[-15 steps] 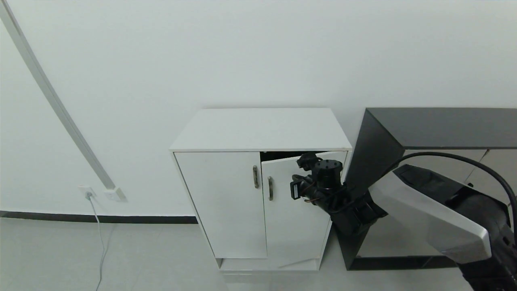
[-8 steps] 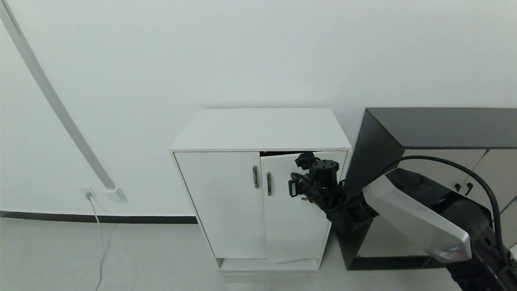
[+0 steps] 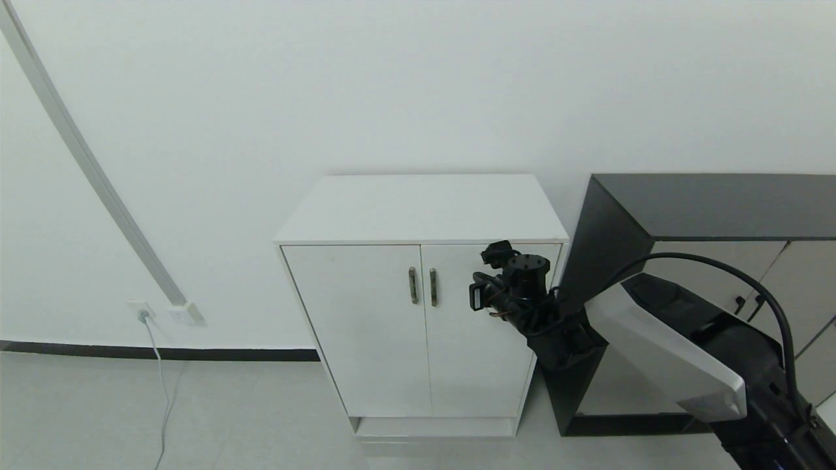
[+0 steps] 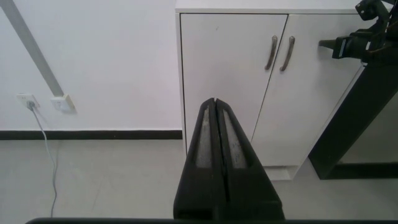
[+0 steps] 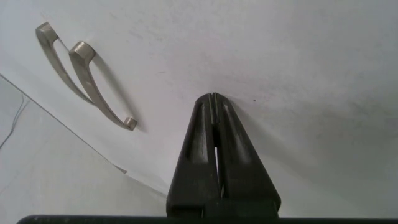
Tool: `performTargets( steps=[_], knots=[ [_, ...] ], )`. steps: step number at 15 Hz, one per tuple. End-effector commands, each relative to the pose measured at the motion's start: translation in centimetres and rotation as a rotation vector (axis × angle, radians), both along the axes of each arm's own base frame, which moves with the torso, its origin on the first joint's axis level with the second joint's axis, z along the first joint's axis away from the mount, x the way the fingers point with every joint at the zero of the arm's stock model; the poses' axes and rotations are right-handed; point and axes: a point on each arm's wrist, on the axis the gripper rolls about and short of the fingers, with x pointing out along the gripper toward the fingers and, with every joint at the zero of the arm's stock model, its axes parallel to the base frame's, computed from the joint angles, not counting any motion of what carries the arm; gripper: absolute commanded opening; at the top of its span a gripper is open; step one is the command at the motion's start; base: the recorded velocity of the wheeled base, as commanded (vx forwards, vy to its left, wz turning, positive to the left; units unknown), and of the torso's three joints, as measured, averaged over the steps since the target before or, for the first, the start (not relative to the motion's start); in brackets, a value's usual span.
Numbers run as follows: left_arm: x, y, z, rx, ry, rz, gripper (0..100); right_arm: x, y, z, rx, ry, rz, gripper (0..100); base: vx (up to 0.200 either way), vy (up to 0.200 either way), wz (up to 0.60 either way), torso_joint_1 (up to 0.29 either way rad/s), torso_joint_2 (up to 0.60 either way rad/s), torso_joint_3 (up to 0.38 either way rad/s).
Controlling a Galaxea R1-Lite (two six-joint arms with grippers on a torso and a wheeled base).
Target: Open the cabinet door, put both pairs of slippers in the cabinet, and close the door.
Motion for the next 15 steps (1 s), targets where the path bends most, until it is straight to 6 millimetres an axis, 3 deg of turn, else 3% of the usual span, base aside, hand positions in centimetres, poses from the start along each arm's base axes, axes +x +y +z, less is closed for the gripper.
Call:
performTargets(
  steps=[1, 15],
  knots=[
    [0.01, 0.00, 0.00, 0.000, 0.001, 0.001, 0, 0.12, -0.04, 0.05, 0.003, -0.003, -0.001, 0, 0.000, 0.000, 0.00, 0.000, 0.00, 0.000],
    [0.01, 0.00, 0.00, -0.002, 0.001, 0.001, 0, 0.40, -0.06, 0.02, 0.010, -0.007, -0.005, 0, 0.000, 0.000, 0.00, 0.000, 0.00, 0.000]
  ],
)
